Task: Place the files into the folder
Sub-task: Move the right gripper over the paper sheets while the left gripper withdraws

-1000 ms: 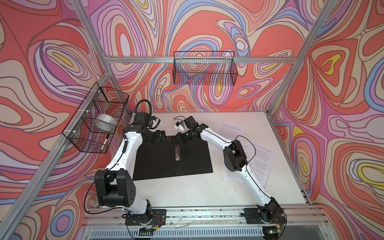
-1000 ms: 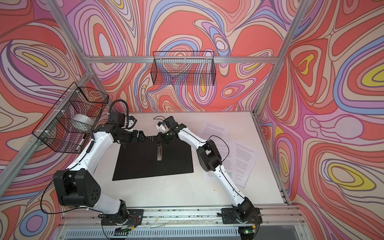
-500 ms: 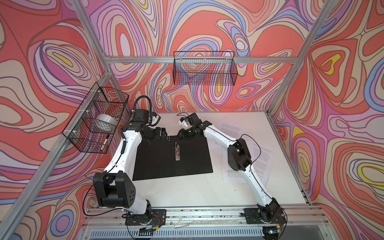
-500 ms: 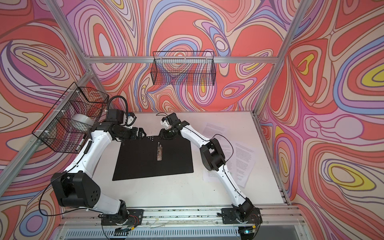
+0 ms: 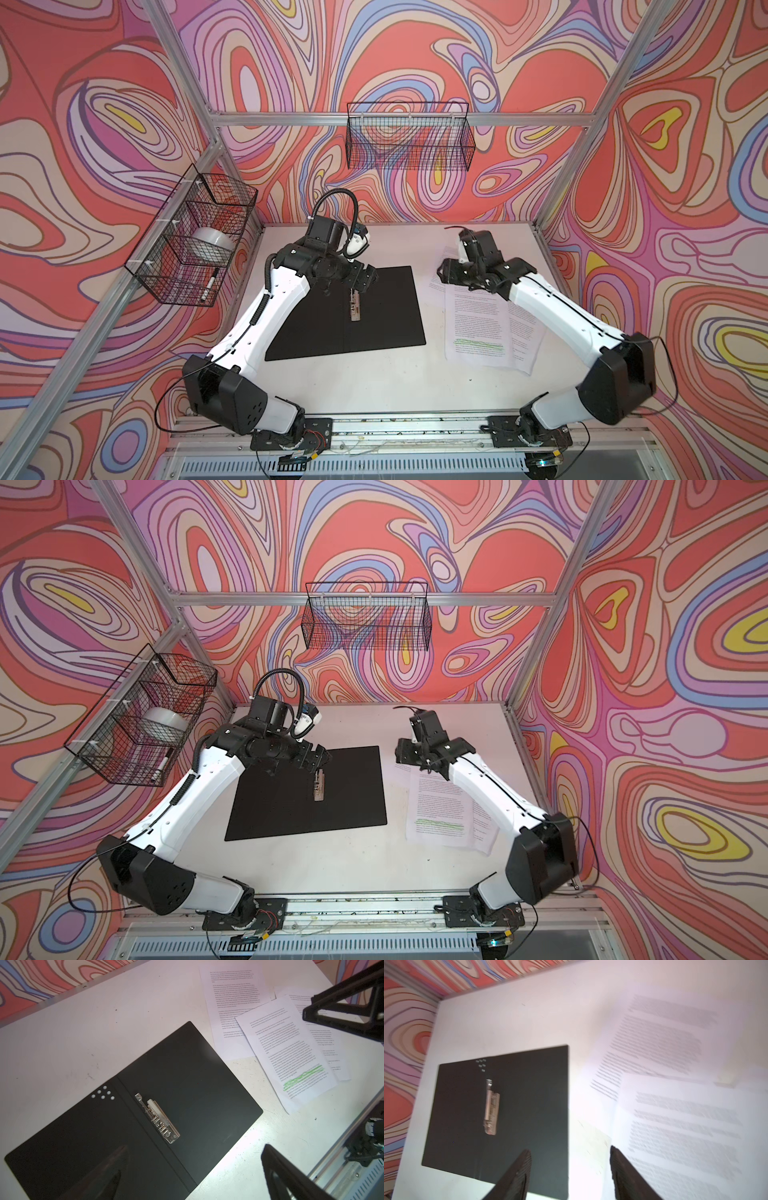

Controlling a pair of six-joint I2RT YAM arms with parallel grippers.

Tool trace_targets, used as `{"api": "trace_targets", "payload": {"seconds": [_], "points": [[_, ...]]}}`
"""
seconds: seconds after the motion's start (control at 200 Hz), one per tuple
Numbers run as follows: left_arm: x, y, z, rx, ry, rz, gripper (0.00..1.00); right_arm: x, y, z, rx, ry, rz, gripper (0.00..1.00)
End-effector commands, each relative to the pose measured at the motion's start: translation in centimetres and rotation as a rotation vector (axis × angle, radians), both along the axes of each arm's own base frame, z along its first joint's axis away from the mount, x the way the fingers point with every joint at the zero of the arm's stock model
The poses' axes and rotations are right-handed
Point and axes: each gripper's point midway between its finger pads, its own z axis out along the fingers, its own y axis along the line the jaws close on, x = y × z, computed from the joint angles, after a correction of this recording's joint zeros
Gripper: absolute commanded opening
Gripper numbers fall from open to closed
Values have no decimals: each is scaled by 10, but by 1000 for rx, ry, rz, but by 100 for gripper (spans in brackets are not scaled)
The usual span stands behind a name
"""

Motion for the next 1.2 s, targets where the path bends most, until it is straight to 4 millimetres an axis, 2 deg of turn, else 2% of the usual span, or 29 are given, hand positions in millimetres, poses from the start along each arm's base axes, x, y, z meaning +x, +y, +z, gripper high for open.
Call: {"api": "trace_targets", "payload": {"seconds": [0.0, 0.155, 0.225, 0.316, 0.436, 0.611, 0.731, 0.826, 0.972, 1.077, 1.192], "points": [[-14, -17, -6, 3, 53, -70, 100, -35, -59, -14, -43, 60, -171, 67], [-23, -37, -21, -4, 108, -127, 100, -69, -118, -33, -76, 143, -314, 72], [-25, -48, -29, -19, 147, -148, 100, -79, -136, -47, -81, 182, -359, 74], [-26, -63, -36, -30, 197, -172, 100, -85, -154, -64, -45, 219, -401, 74], [-23, -79, -44, -28, 242, -179, 100, -78, -169, -77, -12, 251, -445, 75], [-14, -107, -54, -51, 291, -171, 100, -62, -183, -98, 12, 297, -501, 76], [-9, -130, -69, -84, 344, -170, 100, -51, -197, -111, -2, 303, -525, 76], [-11, -146, -80, -78, 385, -196, 100, -46, -196, -119, 27, 316, -525, 76], [-10, -156, -95, -79, 411, -203, 100, -37, -185, -121, 86, 330, -487, 74], [-6, -159, -100, -71, 401, -190, 100, -35, -192, -119, 51, 329, -494, 74], [-8, -164, -103, -49, 419, -194, 100, -32, -187, -118, 63, 332, -459, 74]]}}
